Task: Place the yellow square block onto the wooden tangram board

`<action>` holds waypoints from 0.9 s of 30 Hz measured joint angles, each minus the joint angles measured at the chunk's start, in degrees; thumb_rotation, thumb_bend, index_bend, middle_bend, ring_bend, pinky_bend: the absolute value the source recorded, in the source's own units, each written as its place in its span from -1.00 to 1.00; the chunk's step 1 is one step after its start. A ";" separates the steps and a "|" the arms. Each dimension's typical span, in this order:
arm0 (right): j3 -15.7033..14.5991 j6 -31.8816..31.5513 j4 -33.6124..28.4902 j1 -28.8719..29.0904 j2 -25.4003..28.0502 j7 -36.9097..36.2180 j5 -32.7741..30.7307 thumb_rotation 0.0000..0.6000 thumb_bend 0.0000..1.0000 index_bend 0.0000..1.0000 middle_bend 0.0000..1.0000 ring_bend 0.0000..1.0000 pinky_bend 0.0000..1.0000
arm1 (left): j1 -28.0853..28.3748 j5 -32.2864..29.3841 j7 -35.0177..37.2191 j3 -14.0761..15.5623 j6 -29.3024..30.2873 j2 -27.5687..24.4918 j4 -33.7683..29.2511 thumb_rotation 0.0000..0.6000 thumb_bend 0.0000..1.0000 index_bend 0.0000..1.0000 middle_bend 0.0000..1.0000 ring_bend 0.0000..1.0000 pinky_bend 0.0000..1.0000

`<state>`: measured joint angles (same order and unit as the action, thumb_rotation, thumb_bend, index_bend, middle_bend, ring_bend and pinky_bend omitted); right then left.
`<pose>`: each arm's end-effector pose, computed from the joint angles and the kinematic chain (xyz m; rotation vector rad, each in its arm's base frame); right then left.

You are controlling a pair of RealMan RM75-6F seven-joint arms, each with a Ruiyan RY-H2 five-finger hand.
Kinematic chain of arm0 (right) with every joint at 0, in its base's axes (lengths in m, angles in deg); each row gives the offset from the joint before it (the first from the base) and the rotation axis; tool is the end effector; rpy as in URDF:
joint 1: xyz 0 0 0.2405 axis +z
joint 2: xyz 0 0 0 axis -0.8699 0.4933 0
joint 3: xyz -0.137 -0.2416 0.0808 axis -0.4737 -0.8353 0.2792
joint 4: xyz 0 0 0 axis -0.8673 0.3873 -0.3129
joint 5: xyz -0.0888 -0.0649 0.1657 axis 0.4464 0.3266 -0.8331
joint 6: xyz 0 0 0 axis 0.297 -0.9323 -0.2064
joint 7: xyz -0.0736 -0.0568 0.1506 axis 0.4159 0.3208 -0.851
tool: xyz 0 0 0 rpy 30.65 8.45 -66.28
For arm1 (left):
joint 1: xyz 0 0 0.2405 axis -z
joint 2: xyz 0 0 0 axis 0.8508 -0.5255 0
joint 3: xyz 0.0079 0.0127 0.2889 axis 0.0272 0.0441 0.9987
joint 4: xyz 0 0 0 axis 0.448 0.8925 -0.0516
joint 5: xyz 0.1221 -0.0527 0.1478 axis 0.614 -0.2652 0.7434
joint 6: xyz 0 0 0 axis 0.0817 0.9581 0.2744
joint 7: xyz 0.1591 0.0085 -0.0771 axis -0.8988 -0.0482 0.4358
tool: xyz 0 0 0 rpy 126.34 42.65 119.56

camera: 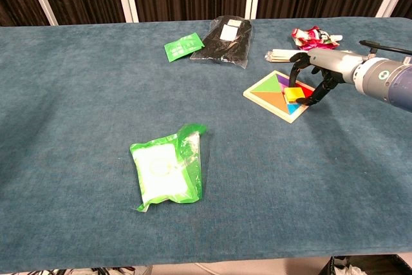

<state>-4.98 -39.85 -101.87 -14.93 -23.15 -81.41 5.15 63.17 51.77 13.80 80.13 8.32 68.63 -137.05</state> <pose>-0.2241 -0.4581 -0.0365 1.6926 -1.1813 0.8476 -0.3361 0.2208 0.1832 -1.3130 -0.8525 -0.8191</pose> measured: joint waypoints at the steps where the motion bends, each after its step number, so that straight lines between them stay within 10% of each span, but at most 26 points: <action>1: 0.00 0.02 -0.02 0.00 0.00 -0.02 0.02 1.00 -0.29 -0.02 -1.00 -1.00 -0.74 | 0.00 0.02 0.02 0.00 0.02 -0.01 0.00 1.00 -0.33 -1.00 -1.00 -1.00 -1.00; 27: -0.03 0.62 -0.51 0.18 0.06 0.29 -0.01 1.00 -0.29 -0.02 -1.00 -1.00 -0.74 | 0.01 -0.03 0.04 -0.03 0.03 0.00 0.07 1.00 -0.33 -1.00 -1.00 -1.00 -1.00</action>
<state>-5.01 -39.23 -102.37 -14.74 -23.08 -81.12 5.14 63.18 51.74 13.84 80.10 8.35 68.63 -136.98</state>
